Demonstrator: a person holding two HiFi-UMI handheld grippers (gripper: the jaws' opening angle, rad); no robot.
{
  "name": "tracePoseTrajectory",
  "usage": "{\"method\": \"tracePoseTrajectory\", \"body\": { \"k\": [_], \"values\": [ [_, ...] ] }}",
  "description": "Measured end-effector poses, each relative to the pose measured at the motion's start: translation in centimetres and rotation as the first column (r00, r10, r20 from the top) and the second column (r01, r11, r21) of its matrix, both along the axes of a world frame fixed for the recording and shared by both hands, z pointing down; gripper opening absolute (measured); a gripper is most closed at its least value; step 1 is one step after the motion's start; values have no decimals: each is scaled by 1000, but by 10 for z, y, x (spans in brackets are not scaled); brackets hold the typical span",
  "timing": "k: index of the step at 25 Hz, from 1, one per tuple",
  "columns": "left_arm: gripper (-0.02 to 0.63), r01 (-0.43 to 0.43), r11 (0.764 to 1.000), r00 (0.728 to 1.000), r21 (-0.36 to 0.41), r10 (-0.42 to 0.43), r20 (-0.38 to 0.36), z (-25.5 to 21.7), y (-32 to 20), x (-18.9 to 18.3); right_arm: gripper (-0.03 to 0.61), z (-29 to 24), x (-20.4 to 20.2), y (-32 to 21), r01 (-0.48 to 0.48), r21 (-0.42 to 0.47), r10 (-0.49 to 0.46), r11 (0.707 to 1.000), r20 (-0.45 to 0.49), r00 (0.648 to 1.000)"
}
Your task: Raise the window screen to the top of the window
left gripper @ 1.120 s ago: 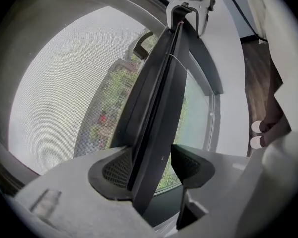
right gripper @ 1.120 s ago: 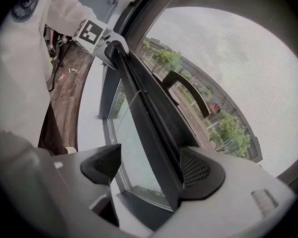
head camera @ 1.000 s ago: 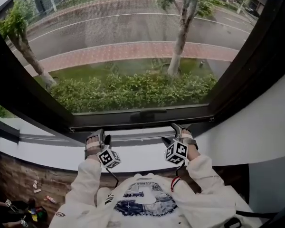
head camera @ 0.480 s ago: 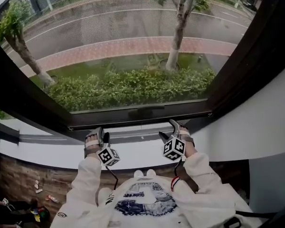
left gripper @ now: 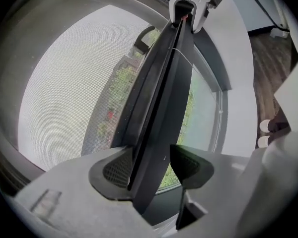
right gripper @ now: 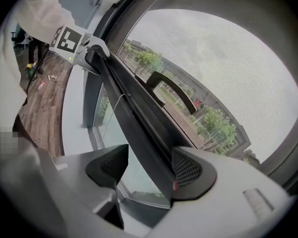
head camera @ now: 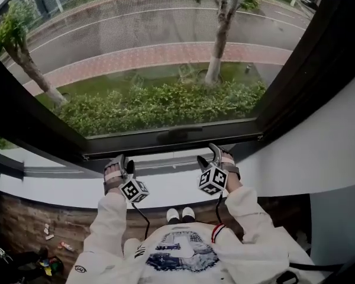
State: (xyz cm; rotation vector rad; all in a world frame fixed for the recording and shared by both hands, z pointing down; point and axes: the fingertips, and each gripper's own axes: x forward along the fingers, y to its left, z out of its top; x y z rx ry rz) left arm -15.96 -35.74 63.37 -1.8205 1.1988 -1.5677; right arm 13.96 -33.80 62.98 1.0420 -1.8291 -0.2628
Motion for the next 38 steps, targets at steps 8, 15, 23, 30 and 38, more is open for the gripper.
{"method": "tracePoseTrajectory", "body": {
  "k": [8,15,23,30,38],
  "values": [
    [238,-11,1000,1000,-29,11,7,1,3,0,267,0,-1,2,-7,-5,7,1000,20,1000],
    [239,-26,998,999,-56,28,39,3,6,1,281,4,-3,10,9,-70,-7,997,33,999],
    [238,-26,997,998,-73,30,56,0,10,-1,258,-2,-1,10,10,-38,-10,999,-11,1000],
    [236,-36,999,999,-3,36,24,-23,10,0,252,-26,1,9,-4,47,4,999,-4,1000],
    [236,-51,990,998,135,46,38,-89,-7,0,242,-93,3,-9,-10,197,15,980,-25,1000]
  ]
}}
